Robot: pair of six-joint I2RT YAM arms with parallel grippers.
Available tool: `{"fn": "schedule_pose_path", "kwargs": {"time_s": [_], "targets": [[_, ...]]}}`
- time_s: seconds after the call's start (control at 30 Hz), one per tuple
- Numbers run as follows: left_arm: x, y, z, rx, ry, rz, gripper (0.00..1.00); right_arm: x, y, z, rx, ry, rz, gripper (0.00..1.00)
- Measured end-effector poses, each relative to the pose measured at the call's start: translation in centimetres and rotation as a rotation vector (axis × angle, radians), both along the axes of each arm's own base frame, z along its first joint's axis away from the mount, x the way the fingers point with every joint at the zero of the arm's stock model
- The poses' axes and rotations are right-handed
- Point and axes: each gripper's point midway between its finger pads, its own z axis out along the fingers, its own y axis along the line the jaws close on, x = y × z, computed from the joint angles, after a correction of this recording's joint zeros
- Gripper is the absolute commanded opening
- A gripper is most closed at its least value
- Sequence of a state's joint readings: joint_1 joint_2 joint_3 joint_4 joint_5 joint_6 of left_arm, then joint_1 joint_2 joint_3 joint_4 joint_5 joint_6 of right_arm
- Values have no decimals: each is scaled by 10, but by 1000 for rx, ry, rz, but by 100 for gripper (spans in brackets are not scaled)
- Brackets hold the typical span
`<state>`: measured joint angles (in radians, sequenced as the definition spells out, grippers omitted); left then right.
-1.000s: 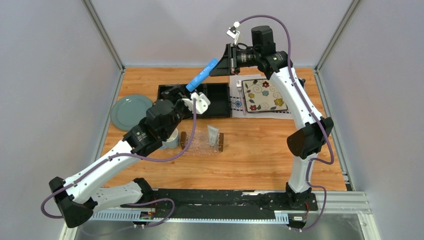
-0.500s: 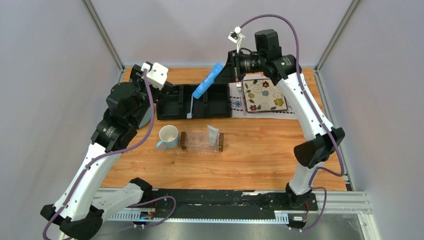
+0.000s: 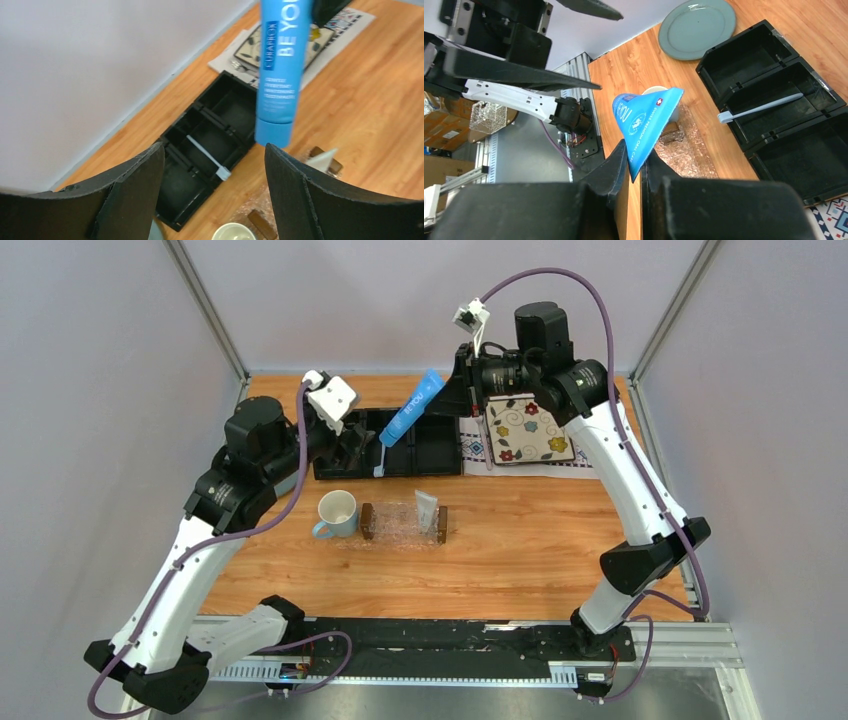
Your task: Prepare toiletry sets of a toothbrush and toothpaste on the tray
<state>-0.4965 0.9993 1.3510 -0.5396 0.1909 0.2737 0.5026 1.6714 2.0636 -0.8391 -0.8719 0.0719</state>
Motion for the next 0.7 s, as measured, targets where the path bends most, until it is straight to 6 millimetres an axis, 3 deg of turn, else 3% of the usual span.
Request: {"fn": "schedule_pose_path", "kwargs": {"time_s": [0.4, 0.7], "targets": [[-38, -30, 18, -56, 90, -310, 85, -8, -2, -5, -35, -108, 58, 0], [-40, -53, -6, -82, 241, -462, 85, -42, -7, 8, -31, -204, 118, 0]]}}
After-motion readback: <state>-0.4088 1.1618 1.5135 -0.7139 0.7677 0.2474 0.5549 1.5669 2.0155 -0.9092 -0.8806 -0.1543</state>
